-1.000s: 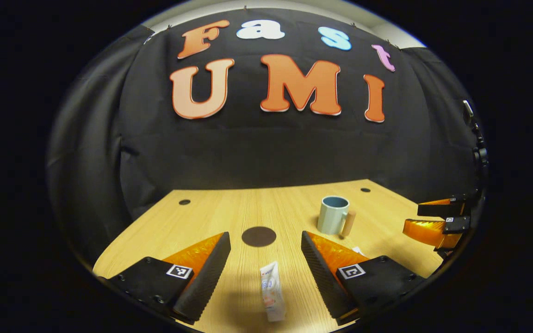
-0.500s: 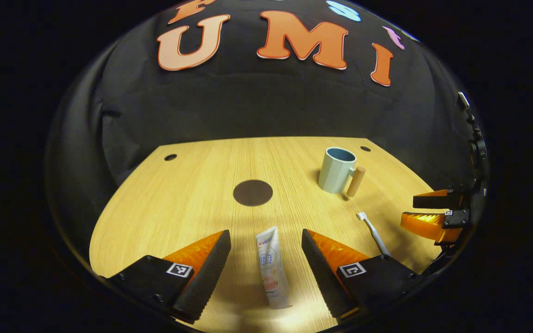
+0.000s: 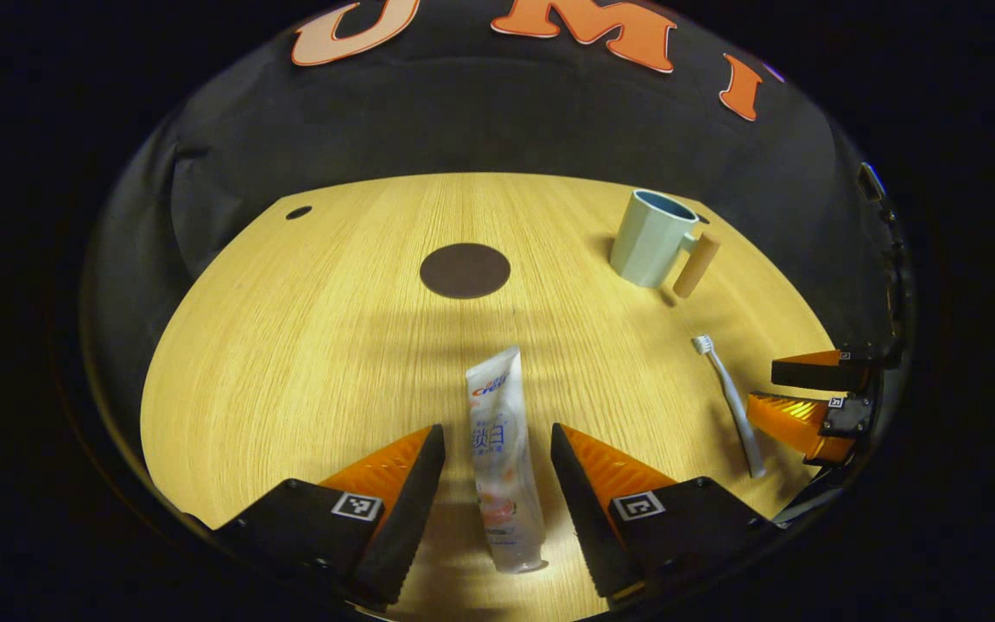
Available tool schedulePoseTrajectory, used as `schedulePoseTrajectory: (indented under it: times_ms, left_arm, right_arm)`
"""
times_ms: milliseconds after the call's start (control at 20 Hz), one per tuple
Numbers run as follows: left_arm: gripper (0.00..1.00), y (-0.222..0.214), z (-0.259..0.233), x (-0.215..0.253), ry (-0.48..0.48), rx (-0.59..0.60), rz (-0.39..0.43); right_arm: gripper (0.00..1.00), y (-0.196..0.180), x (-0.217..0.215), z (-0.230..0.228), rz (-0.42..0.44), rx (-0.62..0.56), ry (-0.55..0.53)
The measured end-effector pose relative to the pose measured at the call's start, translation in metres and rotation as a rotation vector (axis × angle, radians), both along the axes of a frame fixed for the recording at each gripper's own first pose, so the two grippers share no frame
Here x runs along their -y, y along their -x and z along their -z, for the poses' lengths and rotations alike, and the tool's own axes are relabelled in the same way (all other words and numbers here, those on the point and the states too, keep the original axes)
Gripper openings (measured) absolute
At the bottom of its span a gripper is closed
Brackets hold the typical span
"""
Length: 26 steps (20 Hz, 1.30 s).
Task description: Put the toothbrush and toothpaste on the desktop into the cup, then pick up the cup and place it on the coaster on the desktop.
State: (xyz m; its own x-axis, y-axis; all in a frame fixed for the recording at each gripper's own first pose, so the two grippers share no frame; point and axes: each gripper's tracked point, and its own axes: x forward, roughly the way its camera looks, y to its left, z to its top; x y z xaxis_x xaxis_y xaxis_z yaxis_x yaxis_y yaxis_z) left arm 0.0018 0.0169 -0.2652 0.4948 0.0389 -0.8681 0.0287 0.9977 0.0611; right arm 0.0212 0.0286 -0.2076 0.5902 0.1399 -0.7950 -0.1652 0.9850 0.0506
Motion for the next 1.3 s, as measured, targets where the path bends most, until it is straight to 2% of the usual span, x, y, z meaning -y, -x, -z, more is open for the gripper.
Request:
schedulePoseTrajectory:
  times_ms: [50,100,150,200,250,300,450,500,550,600,800,950,1300]
  left_arm:
    - [0.82,0.0,0.003,0.001,-0.001,-0.01,0.0]
    - [0.75,0.004,0.007,0.004,0.004,-0.035,-0.004]
    - [0.63,0.005,0.012,0.003,-0.003,-0.055,-0.013]
    - [0.57,0.01,0.016,0.0,-0.01,-0.1,-0.032]
    - [0.55,0.006,0.013,-0.001,-0.016,-0.094,-0.036]
    - [0.53,0.007,0.017,0.001,-0.018,-0.115,-0.043]
    - [0.46,0.004,0.02,0.006,-0.03,-0.141,-0.035]
    - [0.45,0.003,0.024,0.009,-0.016,-0.141,-0.03]
    - [0.35,0.002,0.021,0.008,-0.017,-0.144,-0.036]
    - [0.24,0.001,0.019,0.01,-0.007,-0.142,-0.031]
    - [0.18,-0.008,0.008,0.026,0.025,-0.124,-0.032]
    - [0.17,-0.025,-0.005,0.037,0.042,-0.109,-0.031]
    - [0.17,-0.023,-0.006,0.037,0.031,-0.023,-0.04]
  right_arm:
    - [0.66,0.001,-0.002,0.006,-0.005,-0.022,-0.001]
    - [0.6,0.003,-0.007,0.01,-0.007,-0.047,-0.015]
    - [0.58,0.004,-0.009,0.015,-0.007,-0.07,-0.027]
    - [0.52,0.005,-0.01,0.019,-0.003,-0.094,-0.032]
    - [0.53,0.007,-0.011,0.021,-0.007,-0.116,-0.036]
    - [0.45,0.001,-0.012,0.018,0.003,-0.106,-0.042]
    - [0.37,-0.002,-0.009,0.02,0.014,-0.142,-0.034]
    - [0.27,-0.003,-0.008,0.02,0.017,-0.148,-0.034]
    - [0.23,-0.003,-0.009,0.019,0.019,-0.166,-0.036]
    - [0.14,-0.002,-0.008,0.017,0.016,-0.178,-0.044]
    - [0.05,-0.001,-0.012,0.016,0.007,-0.191,-0.088]
    - [0.04,-0.004,-0.015,0.015,0.023,-0.173,-0.123]
    - [0.04,-0.028,-0.007,-0.009,0.066,-0.009,-0.24]
